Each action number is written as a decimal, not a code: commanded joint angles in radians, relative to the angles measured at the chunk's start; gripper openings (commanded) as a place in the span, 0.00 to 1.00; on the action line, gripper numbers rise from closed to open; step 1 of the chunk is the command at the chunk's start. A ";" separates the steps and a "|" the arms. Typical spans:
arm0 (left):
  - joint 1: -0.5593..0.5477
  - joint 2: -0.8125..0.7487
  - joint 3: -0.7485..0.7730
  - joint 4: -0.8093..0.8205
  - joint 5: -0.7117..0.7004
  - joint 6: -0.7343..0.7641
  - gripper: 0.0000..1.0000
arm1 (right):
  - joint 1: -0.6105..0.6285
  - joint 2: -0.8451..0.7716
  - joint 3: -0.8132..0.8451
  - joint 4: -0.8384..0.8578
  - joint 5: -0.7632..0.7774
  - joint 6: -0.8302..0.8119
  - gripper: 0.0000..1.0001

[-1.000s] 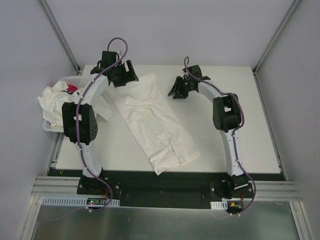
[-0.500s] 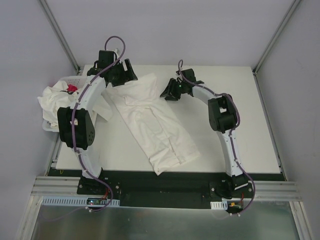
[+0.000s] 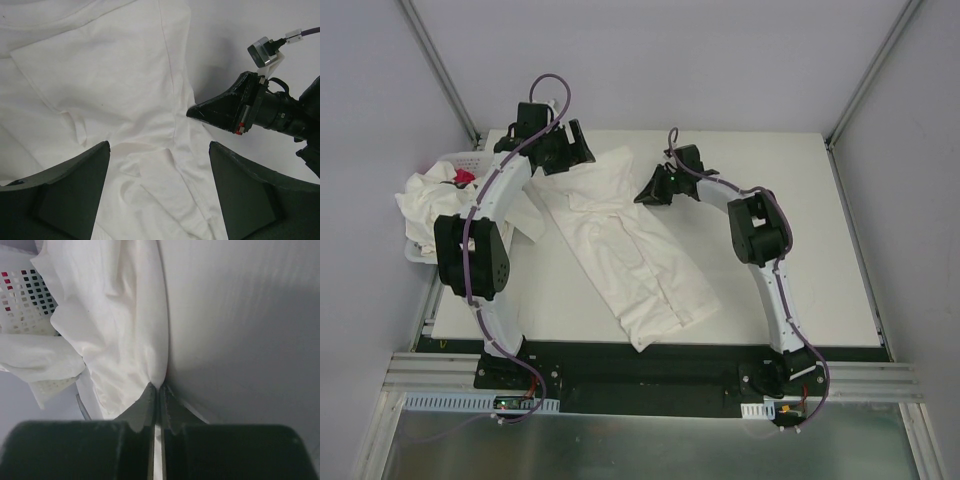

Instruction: Fold and stack the t-shirts

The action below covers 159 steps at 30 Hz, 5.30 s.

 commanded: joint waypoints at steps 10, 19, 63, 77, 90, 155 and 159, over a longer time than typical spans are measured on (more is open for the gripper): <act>0.003 -0.107 -0.047 0.008 -0.003 0.023 0.80 | -0.120 -0.083 -0.142 0.172 -0.017 0.097 0.01; 0.000 -0.125 -0.067 0.008 -0.012 0.034 0.80 | -0.310 -0.230 -0.420 0.274 0.002 0.096 0.01; -0.208 0.606 0.446 0.383 0.506 -0.307 0.82 | -0.597 -0.700 -0.768 0.247 0.062 0.062 0.31; -0.225 0.737 0.423 0.703 0.488 -0.488 0.79 | -0.597 -0.738 -0.837 0.258 0.041 0.062 0.29; -0.274 0.755 0.407 0.767 0.406 -0.520 0.78 | -0.597 -0.737 -0.848 0.262 0.032 0.060 0.27; -0.296 0.792 0.501 0.649 0.238 -0.423 0.69 | -0.634 -0.663 -0.870 0.337 -0.022 0.085 0.18; -0.299 0.801 0.515 0.652 0.239 -0.433 0.65 | -0.634 -0.661 -0.873 0.340 -0.024 0.085 0.16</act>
